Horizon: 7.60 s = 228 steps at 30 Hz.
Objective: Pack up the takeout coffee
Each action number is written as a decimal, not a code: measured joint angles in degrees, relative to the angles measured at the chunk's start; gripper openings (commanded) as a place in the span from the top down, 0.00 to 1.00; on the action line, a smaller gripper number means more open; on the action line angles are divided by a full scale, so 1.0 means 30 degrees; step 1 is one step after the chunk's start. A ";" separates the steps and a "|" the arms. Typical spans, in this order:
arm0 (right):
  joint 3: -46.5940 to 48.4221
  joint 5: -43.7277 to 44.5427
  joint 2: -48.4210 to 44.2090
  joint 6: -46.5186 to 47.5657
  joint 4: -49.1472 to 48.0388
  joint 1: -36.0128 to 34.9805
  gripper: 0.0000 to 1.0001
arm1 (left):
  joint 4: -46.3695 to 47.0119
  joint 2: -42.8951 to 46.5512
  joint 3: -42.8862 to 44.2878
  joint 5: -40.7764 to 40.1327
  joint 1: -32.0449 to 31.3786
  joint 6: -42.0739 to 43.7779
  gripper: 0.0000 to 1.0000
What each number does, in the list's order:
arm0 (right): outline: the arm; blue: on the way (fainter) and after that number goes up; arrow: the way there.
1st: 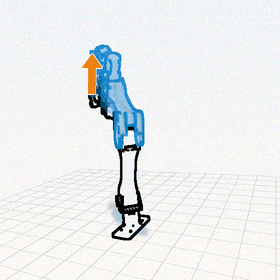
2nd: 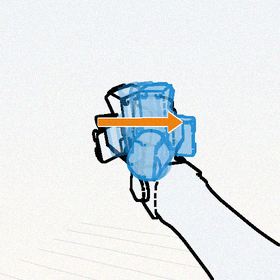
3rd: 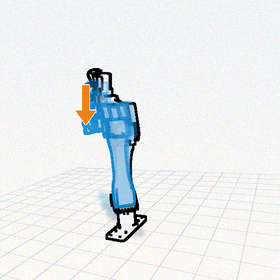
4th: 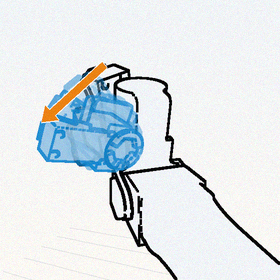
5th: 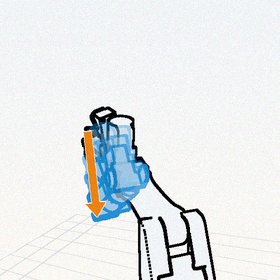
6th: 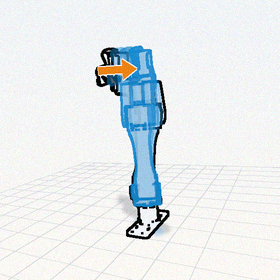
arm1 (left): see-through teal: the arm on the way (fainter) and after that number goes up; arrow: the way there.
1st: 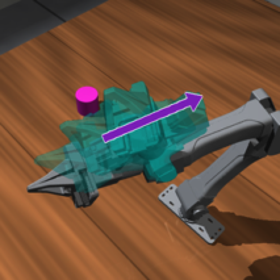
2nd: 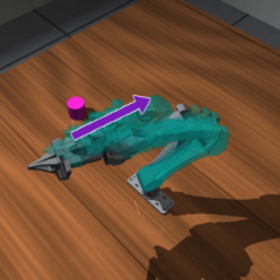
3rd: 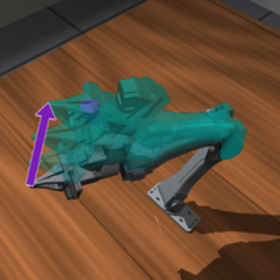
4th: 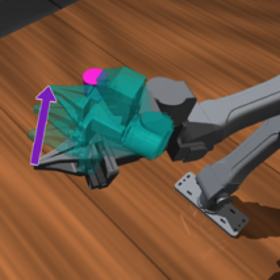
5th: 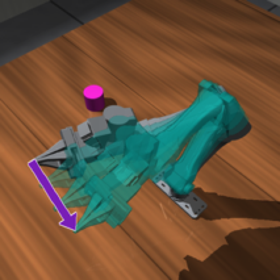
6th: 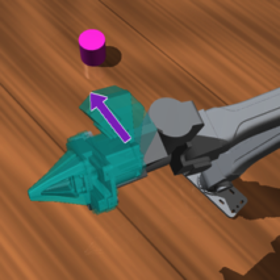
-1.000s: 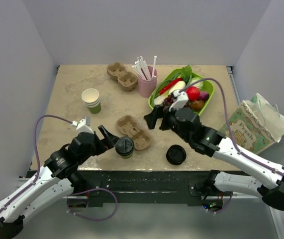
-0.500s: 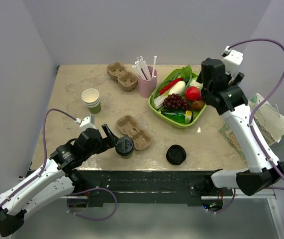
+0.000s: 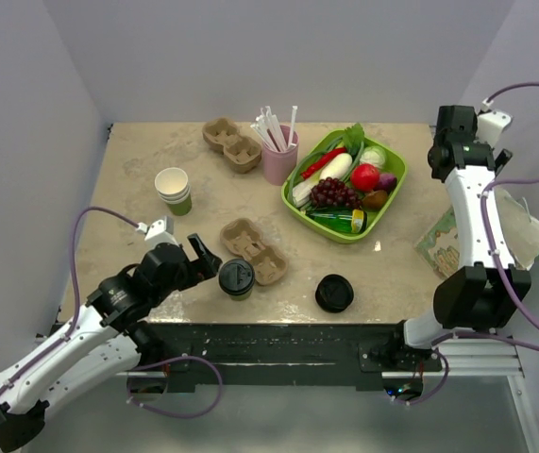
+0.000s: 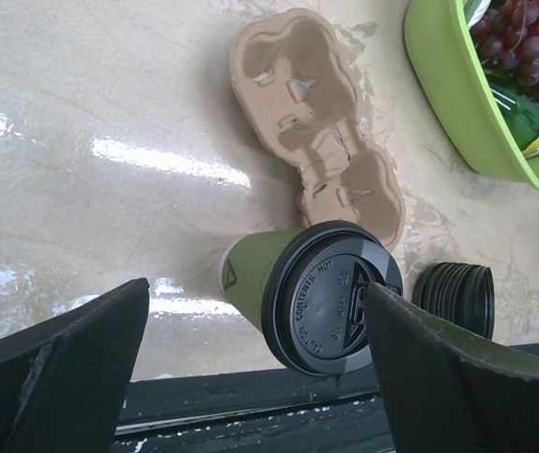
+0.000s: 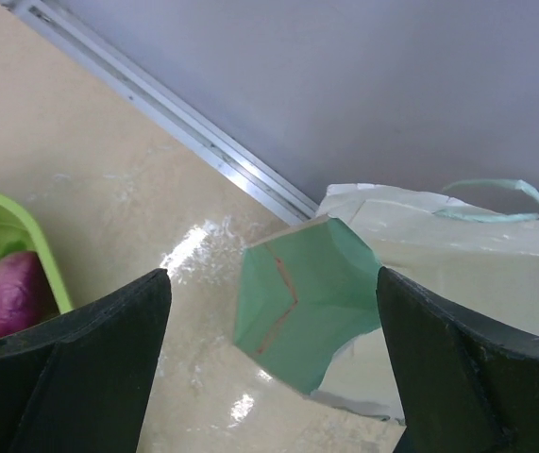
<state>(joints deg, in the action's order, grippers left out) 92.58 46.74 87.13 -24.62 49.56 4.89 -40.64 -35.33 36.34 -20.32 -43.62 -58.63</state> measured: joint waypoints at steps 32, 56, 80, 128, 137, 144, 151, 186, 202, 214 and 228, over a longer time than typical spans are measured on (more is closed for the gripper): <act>-0.4116 -0.0605 -0.2586 -0.0153 -0.1945 0.1566 0.20 | -0.0284 -0.1013 0.0444 0.0095 0.0000 0.0481 0.00; -0.5260 -0.5595 -0.5748 0.1617 -0.2718 0.1756 1.00 | -0.1654 0.0189 0.1457 -0.0597 0.0000 0.0466 0.00; 0.4918 -1.5912 0.0714 1.0710 -0.8058 -1.7405 1.00 | -0.5763 0.0321 0.7104 -0.3716 0.0000 0.0816 0.00; -0.0321 -2.0444 0.3701 2.1908 -1.1096 -2.4859 0.40 | -0.9406 -0.1246 1.2677 -0.5246 0.0015 0.0036 0.00; -0.0415 -1.8884 0.1821 1.6378 -1.1861 -2.4844 0.12 | -1.0076 -0.0153 1.2087 -0.7067 0.0015 -0.1690 0.00; -0.1574 -1.4885 -0.0816 1.1905 -1.2662 -2.4822 0.08 | -0.8677 -0.0911 1.0520 -0.7555 0.0015 -0.1603 0.01; -0.7293 -1.1315 -0.5100 0.6798 -1.2684 -2.2535 0.11 | -0.7781 -0.1530 0.9165 -0.8837 0.0015 -0.1887 0.18; -0.9996 -1.4979 0.5231 0.4415 -1.2254 -1.7231 0.91 | -0.4284 -0.2725 0.7038 -1.0185 0.0211 -0.0991 0.25; -1.0236 -1.0826 -0.4153 0.3366 -1.0892 -1.7172 1.00 | -0.1464 -0.6550 1.1242 -0.7373 0.4510 0.3308 0.00; -0.3504 -1.2961 -0.6069 0.2790 -1.0397 -1.7143 1.00 | -0.1297 -0.7388 1.2757 -0.4000 0.8386 0.4575 0.00; 0.6113 -1.5008 0.4007 -0.1195 -1.0404 -2.0509 1.00 | -0.0262 -0.4896 0.6972 -0.1464 0.9056 0.4539 0.65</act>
<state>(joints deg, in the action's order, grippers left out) 110.91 1.72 99.15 -28.21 18.35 -56.64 -41.43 -50.02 57.25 -24.71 -16.45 -45.01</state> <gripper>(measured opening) 0.106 0.512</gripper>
